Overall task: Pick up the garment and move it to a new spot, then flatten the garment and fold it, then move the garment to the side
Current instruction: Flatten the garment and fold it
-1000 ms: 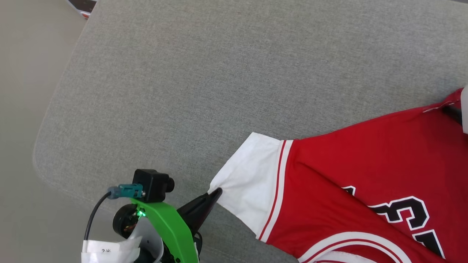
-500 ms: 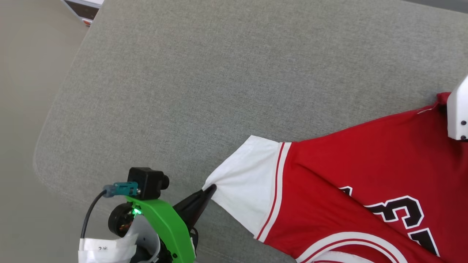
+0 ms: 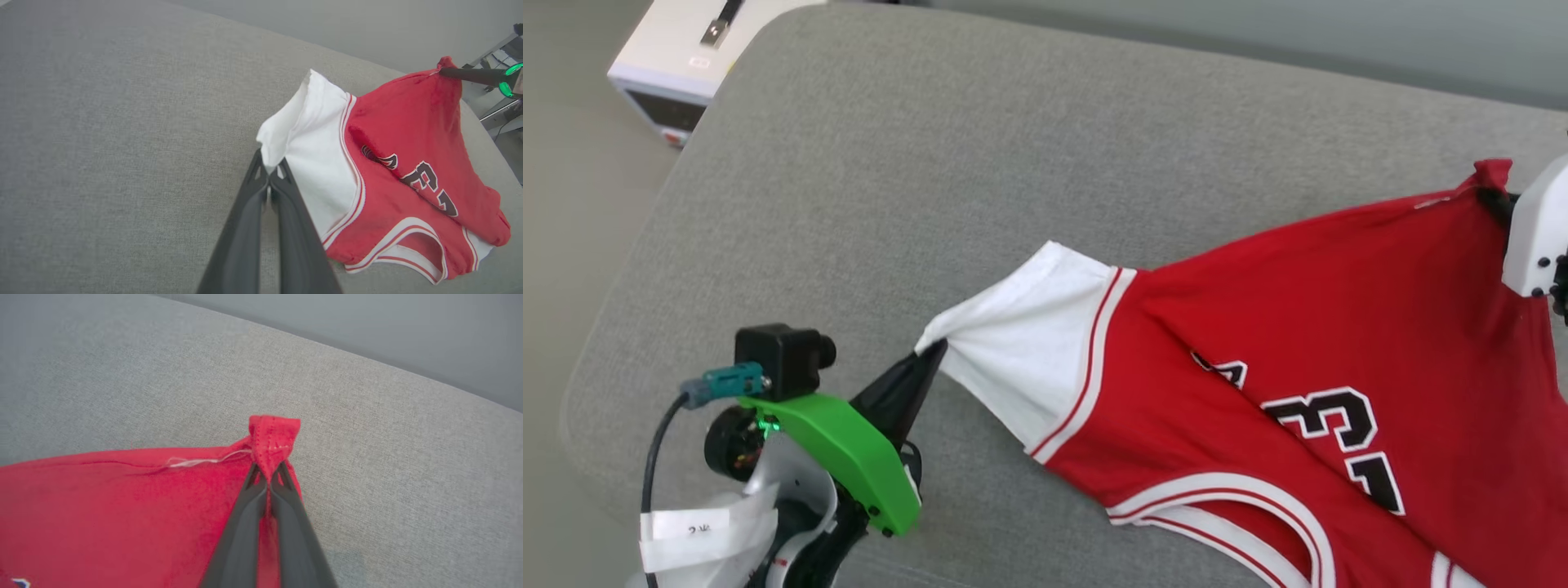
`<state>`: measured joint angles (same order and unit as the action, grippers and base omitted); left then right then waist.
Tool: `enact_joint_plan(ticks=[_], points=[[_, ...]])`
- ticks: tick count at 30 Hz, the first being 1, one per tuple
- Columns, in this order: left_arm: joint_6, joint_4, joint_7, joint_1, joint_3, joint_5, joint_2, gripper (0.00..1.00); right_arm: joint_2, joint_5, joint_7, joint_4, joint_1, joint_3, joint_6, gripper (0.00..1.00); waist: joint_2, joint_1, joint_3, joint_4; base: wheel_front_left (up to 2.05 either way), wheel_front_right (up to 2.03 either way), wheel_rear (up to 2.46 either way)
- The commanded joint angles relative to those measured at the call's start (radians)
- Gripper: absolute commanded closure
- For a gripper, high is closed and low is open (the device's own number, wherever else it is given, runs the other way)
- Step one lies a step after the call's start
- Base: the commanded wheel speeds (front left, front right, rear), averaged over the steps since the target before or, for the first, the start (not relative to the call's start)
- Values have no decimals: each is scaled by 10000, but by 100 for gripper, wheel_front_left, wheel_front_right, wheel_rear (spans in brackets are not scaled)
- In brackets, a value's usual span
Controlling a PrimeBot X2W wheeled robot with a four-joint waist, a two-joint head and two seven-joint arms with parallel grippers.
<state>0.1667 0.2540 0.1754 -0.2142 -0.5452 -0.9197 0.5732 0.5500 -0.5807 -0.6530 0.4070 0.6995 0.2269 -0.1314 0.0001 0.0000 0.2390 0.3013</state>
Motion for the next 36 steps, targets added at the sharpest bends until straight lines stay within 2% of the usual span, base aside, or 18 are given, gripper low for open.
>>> enact_joint_plan(ticks=[1,11,23,36], points=[[103,79,-80,-307,118,107,100,100,47,-109,228,-65,187,124,7,100,-1,0,-657,-604,0,0,0],[596,312,-570,-1369,1177,392,264,100,-1,-512,1265,-756,418,274,7,100,-1,0,-1529,-1563,0,0,0],[1172,749,-1032,-2835,2029,1104,454,100,-279,-463,1997,-2074,-109,-415,7,100,-1,0,-2211,-2466,0,0,0],[1283,986,-1641,-4459,2484,1874,531,100,-950,57,2175,-3977,-679,-1648,7,100,-1,0,-2417,-2936,0,0,0]])
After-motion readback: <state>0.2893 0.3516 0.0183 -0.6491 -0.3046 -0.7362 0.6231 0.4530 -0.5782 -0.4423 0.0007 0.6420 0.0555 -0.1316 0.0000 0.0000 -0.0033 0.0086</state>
